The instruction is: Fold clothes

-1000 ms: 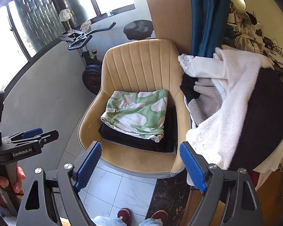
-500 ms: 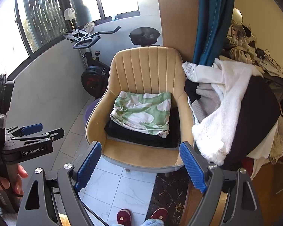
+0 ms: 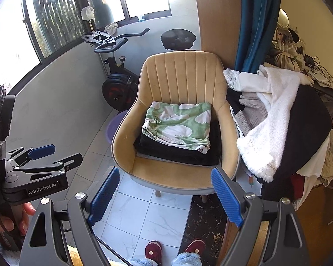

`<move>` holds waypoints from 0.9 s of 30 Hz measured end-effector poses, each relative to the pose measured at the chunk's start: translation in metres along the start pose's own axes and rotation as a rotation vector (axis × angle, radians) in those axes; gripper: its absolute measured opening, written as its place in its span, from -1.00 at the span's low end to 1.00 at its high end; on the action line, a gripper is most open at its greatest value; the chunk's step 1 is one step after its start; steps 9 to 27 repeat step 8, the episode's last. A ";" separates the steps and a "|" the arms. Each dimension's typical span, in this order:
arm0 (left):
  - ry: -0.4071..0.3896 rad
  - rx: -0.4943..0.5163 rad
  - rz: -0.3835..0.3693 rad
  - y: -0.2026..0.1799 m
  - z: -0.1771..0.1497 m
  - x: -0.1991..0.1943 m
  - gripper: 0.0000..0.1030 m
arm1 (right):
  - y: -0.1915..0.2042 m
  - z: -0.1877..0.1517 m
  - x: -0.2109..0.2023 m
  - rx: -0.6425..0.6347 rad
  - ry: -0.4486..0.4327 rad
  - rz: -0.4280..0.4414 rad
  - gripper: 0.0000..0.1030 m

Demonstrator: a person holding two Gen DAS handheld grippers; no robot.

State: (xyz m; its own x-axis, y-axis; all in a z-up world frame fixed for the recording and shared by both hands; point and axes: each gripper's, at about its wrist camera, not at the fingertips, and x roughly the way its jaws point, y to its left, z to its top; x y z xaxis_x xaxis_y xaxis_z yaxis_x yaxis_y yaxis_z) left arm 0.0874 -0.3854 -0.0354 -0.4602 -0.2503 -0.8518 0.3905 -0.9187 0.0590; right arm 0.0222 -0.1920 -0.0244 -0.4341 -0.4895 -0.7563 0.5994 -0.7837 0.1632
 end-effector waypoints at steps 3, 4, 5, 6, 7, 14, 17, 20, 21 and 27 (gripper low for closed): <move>-0.007 0.003 -0.002 -0.001 -0.003 -0.002 0.46 | 0.004 0.001 0.000 -0.005 -0.004 -0.001 0.68; -0.011 0.004 -0.003 -0.002 -0.003 -0.003 0.46 | 0.004 0.002 0.001 -0.002 -0.006 -0.003 0.68; -0.017 0.004 -0.006 -0.002 -0.004 -0.005 0.46 | 0.004 0.003 0.001 0.002 -0.008 -0.005 0.68; -0.024 0.004 -0.008 -0.003 -0.004 -0.006 0.46 | 0.004 0.003 0.001 0.005 -0.009 -0.007 0.68; -0.028 0.004 -0.008 -0.003 -0.003 -0.007 0.46 | 0.003 0.004 0.002 0.007 -0.009 -0.009 0.68; -0.030 0.004 -0.006 -0.004 -0.002 -0.008 0.46 | 0.003 0.005 0.002 0.008 -0.008 -0.010 0.68; -0.030 0.004 -0.006 -0.004 -0.002 -0.008 0.46 | 0.003 0.005 0.002 0.008 -0.008 -0.010 0.68; -0.030 0.004 -0.006 -0.004 -0.002 -0.008 0.46 | 0.003 0.005 0.002 0.008 -0.008 -0.010 0.68; -0.030 0.004 -0.006 -0.004 -0.002 -0.008 0.46 | 0.003 0.005 0.002 0.008 -0.008 -0.010 0.68; -0.030 0.004 -0.006 -0.004 -0.002 -0.008 0.46 | 0.003 0.005 0.002 0.008 -0.008 -0.010 0.68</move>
